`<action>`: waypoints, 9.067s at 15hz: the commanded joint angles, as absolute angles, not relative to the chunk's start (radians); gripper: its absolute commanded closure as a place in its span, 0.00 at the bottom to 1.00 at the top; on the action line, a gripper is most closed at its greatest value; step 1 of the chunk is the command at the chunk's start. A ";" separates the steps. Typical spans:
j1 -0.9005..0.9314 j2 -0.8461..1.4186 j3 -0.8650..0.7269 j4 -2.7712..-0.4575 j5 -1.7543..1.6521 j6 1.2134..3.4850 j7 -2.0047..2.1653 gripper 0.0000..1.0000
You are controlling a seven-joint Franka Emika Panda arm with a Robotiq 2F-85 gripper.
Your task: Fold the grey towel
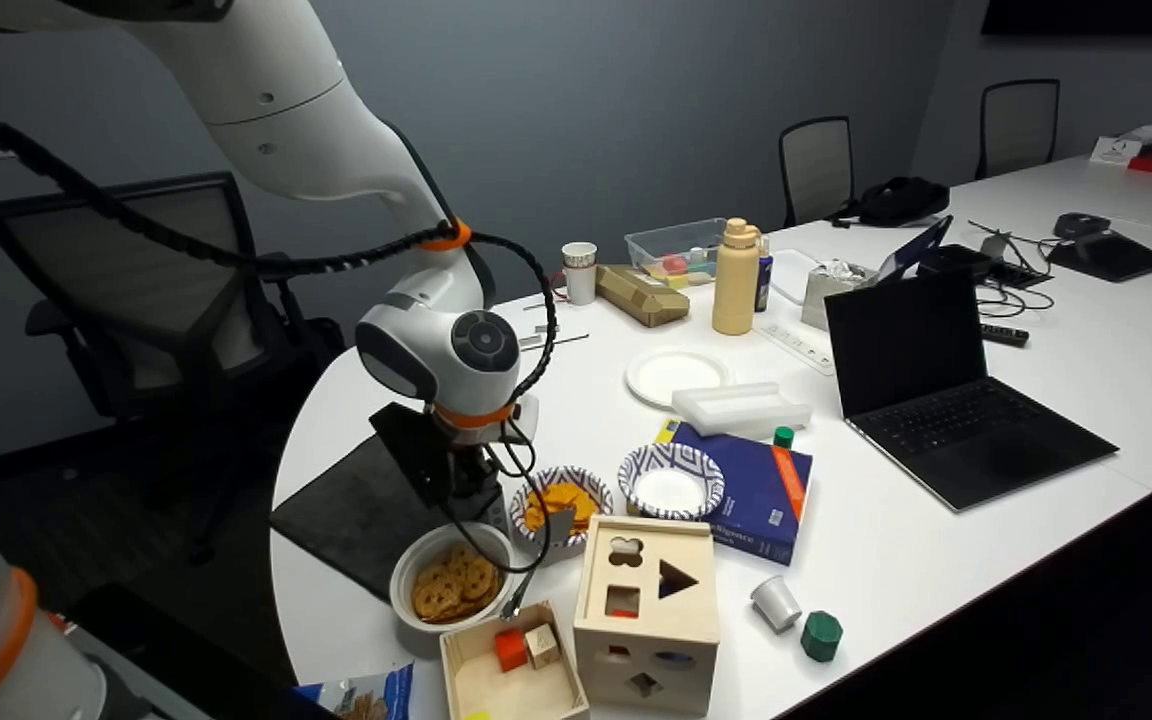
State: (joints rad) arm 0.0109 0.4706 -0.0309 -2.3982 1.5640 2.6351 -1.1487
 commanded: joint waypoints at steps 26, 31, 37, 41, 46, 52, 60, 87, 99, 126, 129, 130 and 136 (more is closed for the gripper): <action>0.082 0.702 0.005 -2.195 1.621 2.773 -0.903 0.26; 0.086 0.692 0.004 -2.206 1.645 2.789 -0.900 0.55; 0.090 0.686 0.005 -2.213 1.686 2.821 -0.899 0.90; 0.090 0.698 0.005 -2.204 1.690 2.823 -0.889 0.96; 0.073 0.676 0.008 -2.216 1.700 2.788 -0.907 0.99; 0.054 0.571 0.001 -2.265 1.825 2.775 -1.001 0.99; 0.009 0.409 0.005 -2.382 1.831 2.655 -1.038 0.99; 0.208 0.519 0.084 -2.471 1.648 2.465 -0.915 0.99; 0.242 0.559 0.117 -2.473 1.506 2.417 -0.743 0.99; 0.541 0.575 -0.033 -2.283 0.333 2.894 0.502 0.00; 0.571 0.624 -0.084 -2.217 0.226 2.939 0.555 0.00; 0.572 0.643 -0.090 -2.195 0.211 2.944 0.558 0.00; 0.554 0.735 -0.068 -2.086 0.194 2.953 0.531 0.00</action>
